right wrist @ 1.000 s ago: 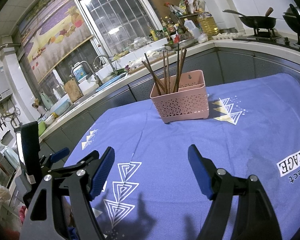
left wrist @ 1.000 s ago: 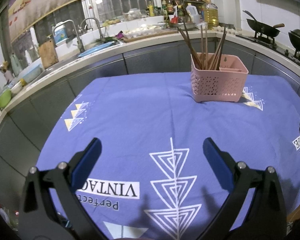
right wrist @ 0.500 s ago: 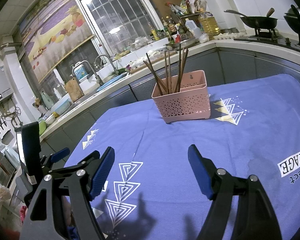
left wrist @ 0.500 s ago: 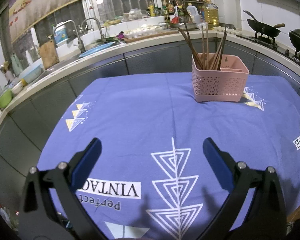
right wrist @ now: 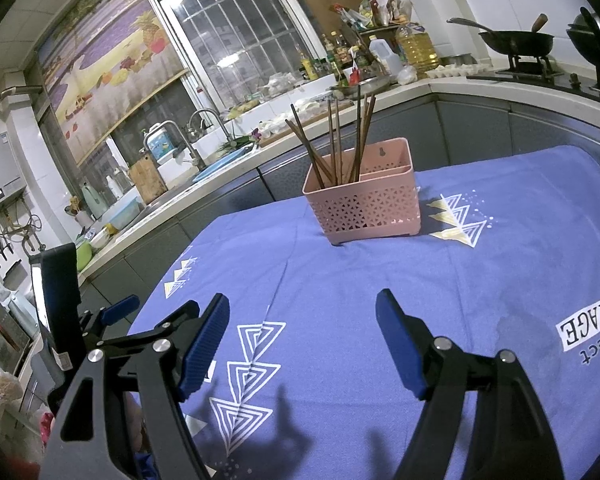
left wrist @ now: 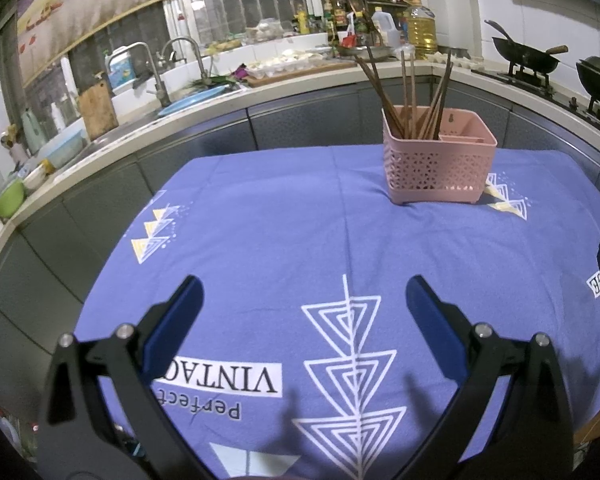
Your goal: Organize utensils
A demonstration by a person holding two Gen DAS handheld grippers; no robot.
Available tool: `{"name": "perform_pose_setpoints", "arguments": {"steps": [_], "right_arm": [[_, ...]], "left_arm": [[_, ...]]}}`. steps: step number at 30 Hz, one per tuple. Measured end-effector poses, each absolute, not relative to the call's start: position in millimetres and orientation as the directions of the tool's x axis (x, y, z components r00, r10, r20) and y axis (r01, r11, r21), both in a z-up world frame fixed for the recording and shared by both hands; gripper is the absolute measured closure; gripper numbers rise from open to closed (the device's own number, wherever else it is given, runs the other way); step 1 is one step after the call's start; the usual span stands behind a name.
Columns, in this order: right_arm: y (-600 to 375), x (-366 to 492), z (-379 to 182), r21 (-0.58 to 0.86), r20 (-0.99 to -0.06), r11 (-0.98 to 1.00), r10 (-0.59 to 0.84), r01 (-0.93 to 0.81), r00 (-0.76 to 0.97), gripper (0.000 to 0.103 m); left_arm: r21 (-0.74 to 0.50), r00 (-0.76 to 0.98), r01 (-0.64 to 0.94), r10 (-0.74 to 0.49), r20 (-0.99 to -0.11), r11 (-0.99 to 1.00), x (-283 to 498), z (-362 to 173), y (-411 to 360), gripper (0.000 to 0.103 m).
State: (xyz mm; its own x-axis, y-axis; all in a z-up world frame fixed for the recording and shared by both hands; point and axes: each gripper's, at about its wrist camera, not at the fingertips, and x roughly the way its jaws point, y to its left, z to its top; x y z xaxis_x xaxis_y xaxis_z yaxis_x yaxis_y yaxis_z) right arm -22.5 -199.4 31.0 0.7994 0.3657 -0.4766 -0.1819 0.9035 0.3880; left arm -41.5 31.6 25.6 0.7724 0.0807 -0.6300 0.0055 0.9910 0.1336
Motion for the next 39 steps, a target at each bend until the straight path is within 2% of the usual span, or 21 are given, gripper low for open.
{"name": "perform_pose_setpoints", "arguments": {"steps": [31, 39], "right_arm": [[-197, -23, 30, 0.396, -0.477, 0.9, 0.372, -0.183, 0.797, 0.027], [-198, -29, 24, 0.415, -0.459, 0.895, 0.362, -0.164, 0.812, 0.027]], "left_arm": [[0.141, 0.777, 0.019, 0.074, -0.625, 0.99, -43, 24, 38, 0.006], [0.124, 0.757, 0.016, 0.069, -0.65, 0.992, -42, 22, 37, 0.006]]}}
